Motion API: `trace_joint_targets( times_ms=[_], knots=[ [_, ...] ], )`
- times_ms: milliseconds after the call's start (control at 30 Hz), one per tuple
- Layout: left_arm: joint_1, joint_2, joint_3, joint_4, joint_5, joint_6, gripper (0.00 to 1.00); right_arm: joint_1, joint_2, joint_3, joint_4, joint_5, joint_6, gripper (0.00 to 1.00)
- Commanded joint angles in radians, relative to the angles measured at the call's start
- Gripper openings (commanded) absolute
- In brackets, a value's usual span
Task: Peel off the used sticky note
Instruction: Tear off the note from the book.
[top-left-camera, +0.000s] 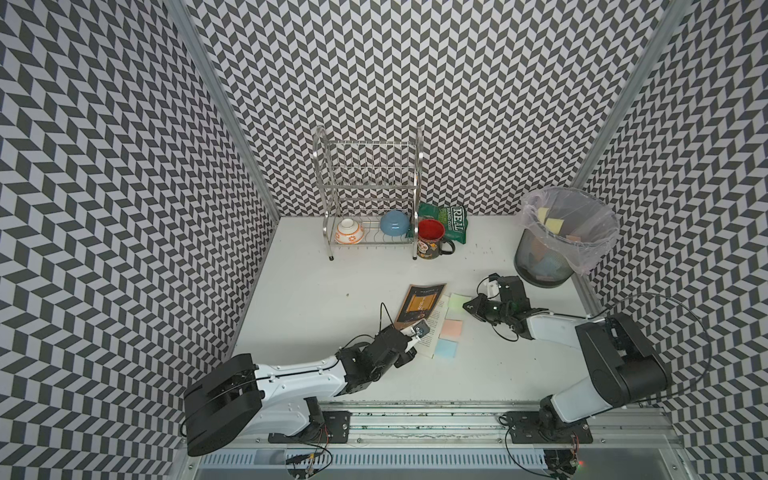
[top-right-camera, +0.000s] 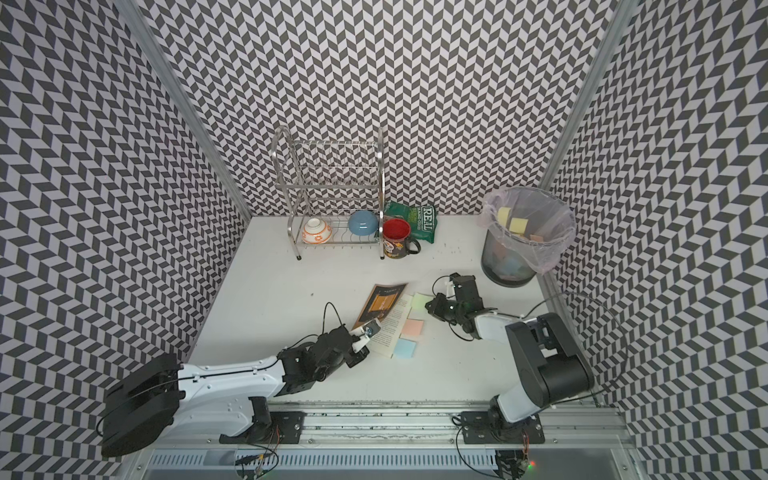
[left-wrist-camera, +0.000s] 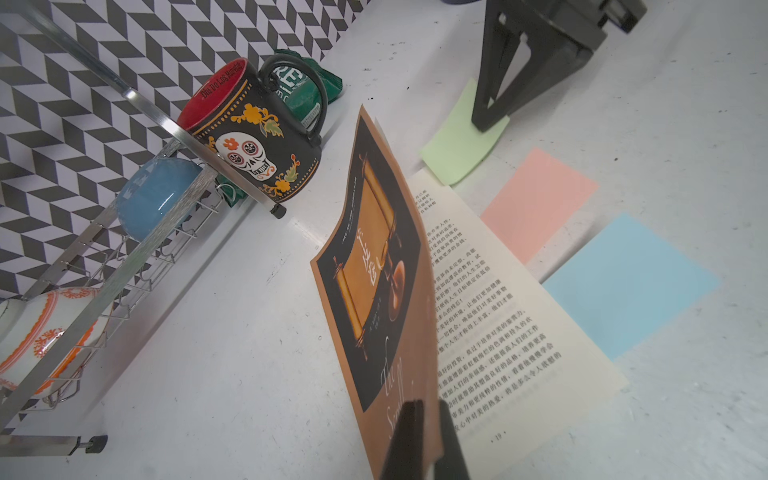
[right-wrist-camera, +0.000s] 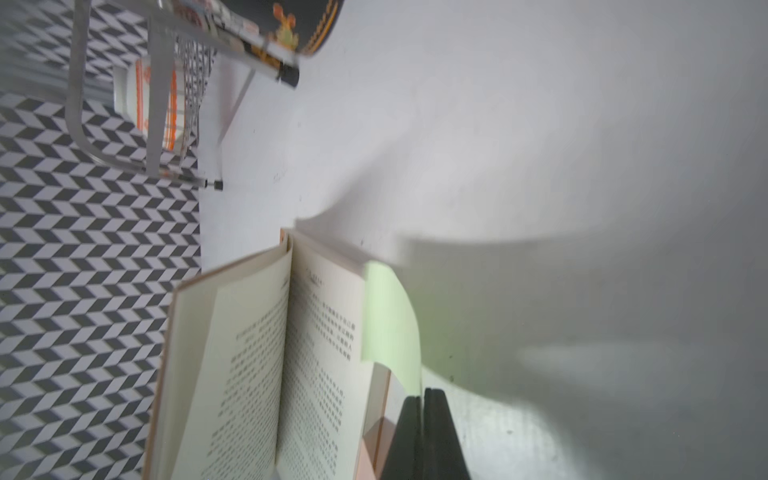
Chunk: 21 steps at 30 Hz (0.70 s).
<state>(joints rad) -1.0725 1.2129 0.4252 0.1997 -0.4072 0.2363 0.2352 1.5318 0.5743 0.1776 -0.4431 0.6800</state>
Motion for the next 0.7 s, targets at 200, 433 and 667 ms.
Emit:
trace_joint_targets(
  times_ms=[200,433,667],
  knots=[
    [0.008,-0.003,0.026,-0.012,0.002,-0.016,0.0,-0.083,-0.213,0.064,-0.231,0.053,-0.14,0.0],
    [0.007,0.007,0.027,-0.017,0.01,-0.017,0.0,-0.087,-0.535,0.271,-0.388,0.192,-0.137,0.0],
    [0.006,0.013,0.03,-0.017,0.011,-0.015,0.0,-0.125,-0.458,0.664,-0.582,0.388,-0.201,0.0]
  ],
)
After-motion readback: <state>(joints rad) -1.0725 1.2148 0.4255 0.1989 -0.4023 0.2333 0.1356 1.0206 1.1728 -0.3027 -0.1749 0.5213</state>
